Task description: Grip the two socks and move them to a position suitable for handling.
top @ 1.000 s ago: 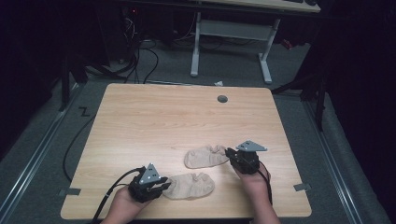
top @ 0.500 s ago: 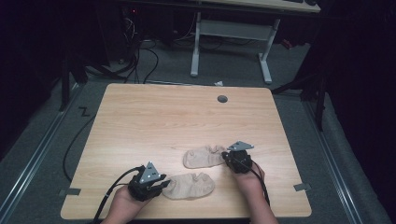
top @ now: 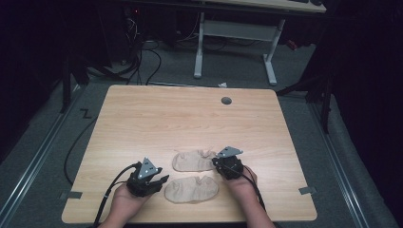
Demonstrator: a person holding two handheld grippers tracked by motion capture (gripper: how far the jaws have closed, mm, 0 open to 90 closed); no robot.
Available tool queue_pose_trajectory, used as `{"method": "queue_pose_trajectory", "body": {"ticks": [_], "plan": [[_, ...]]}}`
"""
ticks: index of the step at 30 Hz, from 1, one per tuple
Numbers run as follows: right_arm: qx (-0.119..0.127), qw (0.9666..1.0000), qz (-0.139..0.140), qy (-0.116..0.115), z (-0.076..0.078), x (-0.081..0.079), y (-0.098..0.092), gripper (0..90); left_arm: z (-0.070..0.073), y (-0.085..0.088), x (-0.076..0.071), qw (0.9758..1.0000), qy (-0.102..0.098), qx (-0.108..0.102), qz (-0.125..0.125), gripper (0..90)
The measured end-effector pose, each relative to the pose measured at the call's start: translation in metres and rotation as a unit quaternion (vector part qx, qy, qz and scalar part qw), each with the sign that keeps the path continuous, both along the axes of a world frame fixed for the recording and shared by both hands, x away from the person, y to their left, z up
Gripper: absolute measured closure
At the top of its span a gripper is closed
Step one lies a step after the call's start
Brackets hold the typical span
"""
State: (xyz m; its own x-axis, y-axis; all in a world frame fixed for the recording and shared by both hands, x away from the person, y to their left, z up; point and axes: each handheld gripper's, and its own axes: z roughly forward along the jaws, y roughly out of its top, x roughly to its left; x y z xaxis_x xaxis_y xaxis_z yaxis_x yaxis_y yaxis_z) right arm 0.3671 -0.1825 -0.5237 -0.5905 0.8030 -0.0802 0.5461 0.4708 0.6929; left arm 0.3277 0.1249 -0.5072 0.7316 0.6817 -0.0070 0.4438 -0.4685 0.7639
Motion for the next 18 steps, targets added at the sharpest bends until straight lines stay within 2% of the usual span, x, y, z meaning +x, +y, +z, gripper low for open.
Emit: {"method": "queue_pose_trajectory", "body": {"ticks": [3,5,6,7,12,14,16,18], "plan": [[-0.003,0.9999,0.015,-0.004,-0.001,-0.002,0.010,87.3,-0.003,0.002,0.011,0.9997,-0.003,-0.010,0.024,56.1],[-0.006,0.9997,0.022,-0.006,-0.001,-0.003,0.015,87.3,-0.006,0.001,0.019,0.9994,-0.007,-0.004,0.034,53.8],[-0.003,0.9996,0.027,-0.008,-0.001,-0.003,0.018,87.2,-0.008,0.001,0.021,0.9993,-0.004,-0.004,0.038,53.0],[-0.003,0.9995,0.029,-0.007,-0.001,-0.004,0.019,87.3,-0.011,0.001,0.026,0.9991,0.008,-0.008,0.042,52.8],[-0.010,0.9991,0.038,-0.012,0.000,-0.005,0.026,84.5,-0.016,-0.004,0.031,0.9988,0.016,-0.012,0.045,52.9],[-0.007,0.9992,0.028,-0.030,0.006,-0.007,0.022,82.9,-0.017,-0.004,0.033,0.9985,0.020,-0.021,0.047,57.4],[0.019,0.9991,0.009,-0.037,0.012,-0.006,0.014,80.1,-0.018,-0.004,0.036,0.9979,0.024,-0.027,0.053,59.5],[0.035,0.9987,-0.011,-0.034,0.014,-0.002,0.005,77.0,-0.019,-0.004,0.039,0.9974,0.029,-0.029,0.060,61.7]]}}
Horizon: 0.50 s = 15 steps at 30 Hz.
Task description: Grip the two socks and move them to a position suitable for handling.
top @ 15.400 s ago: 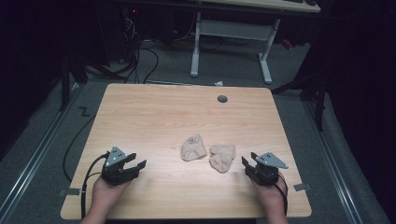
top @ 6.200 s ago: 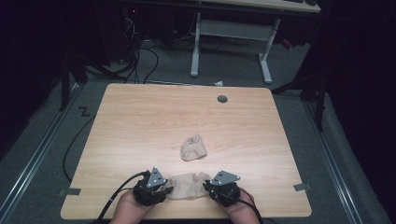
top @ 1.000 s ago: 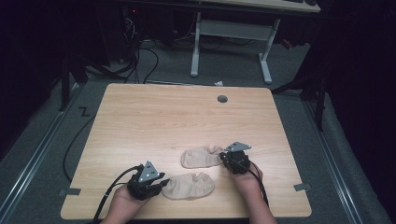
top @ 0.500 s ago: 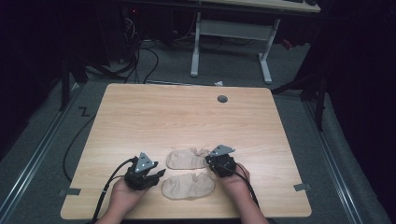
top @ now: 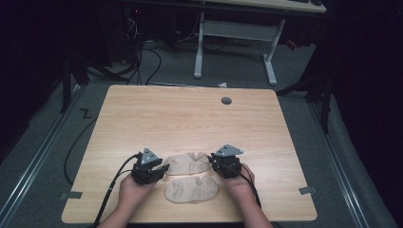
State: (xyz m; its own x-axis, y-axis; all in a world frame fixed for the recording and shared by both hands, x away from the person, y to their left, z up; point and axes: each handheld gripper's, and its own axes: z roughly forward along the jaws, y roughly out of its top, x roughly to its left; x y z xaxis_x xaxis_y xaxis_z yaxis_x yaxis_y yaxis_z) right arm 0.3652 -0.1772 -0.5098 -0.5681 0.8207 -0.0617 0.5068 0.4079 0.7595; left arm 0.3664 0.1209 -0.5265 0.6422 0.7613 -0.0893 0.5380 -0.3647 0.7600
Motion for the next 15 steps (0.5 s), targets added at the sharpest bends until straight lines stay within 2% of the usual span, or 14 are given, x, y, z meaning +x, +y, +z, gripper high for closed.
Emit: {"method": "queue_pose_trajectory", "body": {"ticks": [3,6,15], "plan": [[0.012,0.9997,-0.008,0.018,-0.004,0.006,-0.004,74.3,-0.003,0.000,0.004,0.9999,0.006,0.003,0.007,65.9],[0.019,0.9994,-0.004,0.029,-0.008,0.009,-0.002,70.0,-0.005,-0.001,0.004,0.9999,0.008,0.005,0.005,69.6],[0.007,0.9987,0.004,0.051,-0.017,0.010,0.006,59.7,-0.005,-0.003,0.001,0.9999,0.005,0.012,-0.003,77.0]]}}
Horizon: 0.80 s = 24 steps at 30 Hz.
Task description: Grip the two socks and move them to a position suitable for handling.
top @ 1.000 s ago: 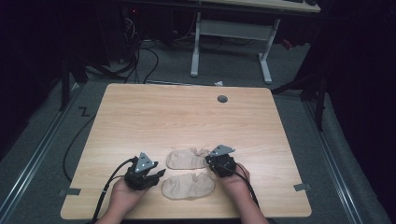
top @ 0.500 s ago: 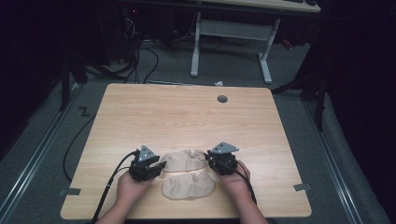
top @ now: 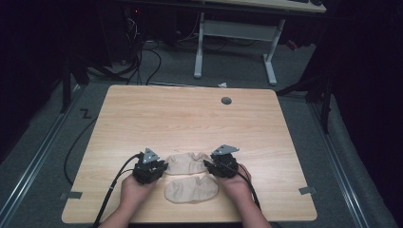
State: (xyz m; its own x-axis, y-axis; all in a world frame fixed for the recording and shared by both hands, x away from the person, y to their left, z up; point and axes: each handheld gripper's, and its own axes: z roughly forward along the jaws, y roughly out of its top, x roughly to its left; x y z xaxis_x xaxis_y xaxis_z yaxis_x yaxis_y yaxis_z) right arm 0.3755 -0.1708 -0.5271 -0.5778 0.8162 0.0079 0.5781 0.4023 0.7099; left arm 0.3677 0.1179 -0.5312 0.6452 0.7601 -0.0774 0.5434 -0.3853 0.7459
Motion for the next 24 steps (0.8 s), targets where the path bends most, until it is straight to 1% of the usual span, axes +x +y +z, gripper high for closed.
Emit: {"method": "queue_pose_trajectory", "body": {"ticks": [2,5,7,13,15,17,19,21,22,24], "plan": [[0.006,1.0000,0.000,0.003,-0.0005,0.0007,-0.0013,59.6,-0.0003,-0.0011,-0.0011,1.0000,-0.001,0.000,-0.003,78.8],[0.012,0.9999,0.001,-0.002,-0.0020,-0.0008,-0.0020,62.0,-0.0004,-0.0021,-0.0021,0.9999,-0.005,0.003,-0.009,82.8],[0.011,0.9999,0.004,-0.005,-0.0023,-0.0014,-0.0020,63.3,-0.0005,-0.0027,-0.0026,0.9999,-0.007,0.004,-0.010,84.0],[0.012,0.9998,0.012,-0.007,-0.0026,-0.0040,0.0000,73.0,-0.0010,-0.0039,-0.0043,0.9997,-0.015,0.008,-0.017,85.6],[0.018,0.9997,0.016,-0.002,-0.0027,-0.0049,0.0004,78.8,-0.0011,-0.0038,-0.0046,0.9996,-0.016,0.010,-0.018,85.8],[0.019,0.9996,0.019,-0.002,-0.0029,-0.0052,0.0007,81.2,-0.0011,-0.0038,-0.0047,0.9997,-0.016,0.009,-0.018,85.9],[0.018,0.9996,0.022,-0.003,-0.0027,-0.0051,0.0014,82.4,-0.0013,-0.0039,-0.0052,0.9997,-0.017,0.008,-0.017,86.1],[0.011,0.9997,0.023,-0.003,-0.0019,-0.0056,0.0024,82.9,-0.0012,-0.0042,-0.0057,0.9997,-0.019,0.008,-0.014,86.3],[0.005,0.9996,0.025,-0.008,-0.0014,-0.0055,0.0029,83.2,-0.0008,-0.0044,-0.0062,0.9997,-0.022,0.007,-0.013,86.4],[-0.005,0.9996,0.025,-0.013,-0.0001,-0.0067,0.0042,83.5,0.0019,-0.0039,-0.0067,0.9995,-0.029,-0.001,-0.010,86.5]]}}
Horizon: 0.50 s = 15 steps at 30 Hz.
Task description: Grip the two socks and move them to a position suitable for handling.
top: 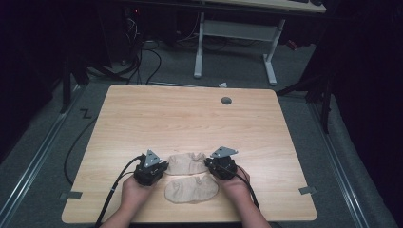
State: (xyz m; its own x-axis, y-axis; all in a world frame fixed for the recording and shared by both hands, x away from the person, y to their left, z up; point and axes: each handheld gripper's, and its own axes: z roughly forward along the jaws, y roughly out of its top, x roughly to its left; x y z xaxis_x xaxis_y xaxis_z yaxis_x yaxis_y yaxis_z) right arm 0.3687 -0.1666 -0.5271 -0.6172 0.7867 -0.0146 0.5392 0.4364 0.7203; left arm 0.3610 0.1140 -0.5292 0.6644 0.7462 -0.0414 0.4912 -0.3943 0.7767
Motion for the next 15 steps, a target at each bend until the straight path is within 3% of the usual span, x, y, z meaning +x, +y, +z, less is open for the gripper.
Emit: {"method": "queue_pose_trajectory", "body": {"ticks": [6,15], "plan": [[0.014,0.9998,-0.006,-0.011,0.007,-0.004,-0.005,83.7,0.008,0.001,0.001,0.9994,-0.006,-0.033,-0.003,86.5],[0.015,0.9986,-0.012,-0.050,0.022,-0.012,-0.010,83.7,0.017,0.002,-0.001,0.9987,-0.015,-0.047,-0.010,86.6]]}}
